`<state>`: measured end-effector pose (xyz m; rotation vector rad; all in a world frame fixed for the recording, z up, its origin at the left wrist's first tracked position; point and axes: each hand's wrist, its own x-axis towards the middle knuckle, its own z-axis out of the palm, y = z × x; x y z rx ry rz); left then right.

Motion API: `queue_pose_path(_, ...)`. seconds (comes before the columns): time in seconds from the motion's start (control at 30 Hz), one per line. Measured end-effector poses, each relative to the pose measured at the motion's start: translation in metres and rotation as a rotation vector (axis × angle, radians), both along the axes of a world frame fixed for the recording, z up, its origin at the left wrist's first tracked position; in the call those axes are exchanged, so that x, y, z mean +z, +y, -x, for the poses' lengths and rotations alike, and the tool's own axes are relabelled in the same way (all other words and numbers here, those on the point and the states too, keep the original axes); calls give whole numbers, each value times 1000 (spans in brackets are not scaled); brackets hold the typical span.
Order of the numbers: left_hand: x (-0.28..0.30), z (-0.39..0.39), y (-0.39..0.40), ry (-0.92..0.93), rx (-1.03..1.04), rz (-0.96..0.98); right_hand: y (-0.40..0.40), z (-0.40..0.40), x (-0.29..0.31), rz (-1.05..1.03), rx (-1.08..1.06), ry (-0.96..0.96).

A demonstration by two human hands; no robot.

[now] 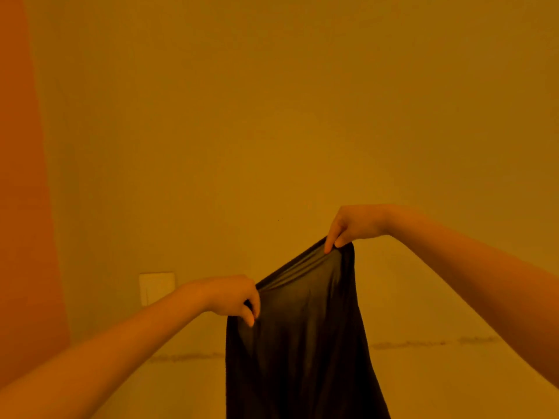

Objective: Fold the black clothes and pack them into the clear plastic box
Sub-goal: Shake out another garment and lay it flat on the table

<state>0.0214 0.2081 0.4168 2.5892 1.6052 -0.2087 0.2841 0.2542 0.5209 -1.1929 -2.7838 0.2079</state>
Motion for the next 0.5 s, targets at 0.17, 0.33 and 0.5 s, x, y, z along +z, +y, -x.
queue_pose_path(0.17, -20, 42, 7, 103, 165, -63, 12, -20, 3, 41, -63, 179)
queue_pose_path(0.33, -27, 82, -3, 88, 284, 14, 25, -66, 9, 197, -179, 424)
queue_pose_path(0.5, -8, 115, -12, -392, 284, -160, 31, -110, 8, 220, -253, 388)
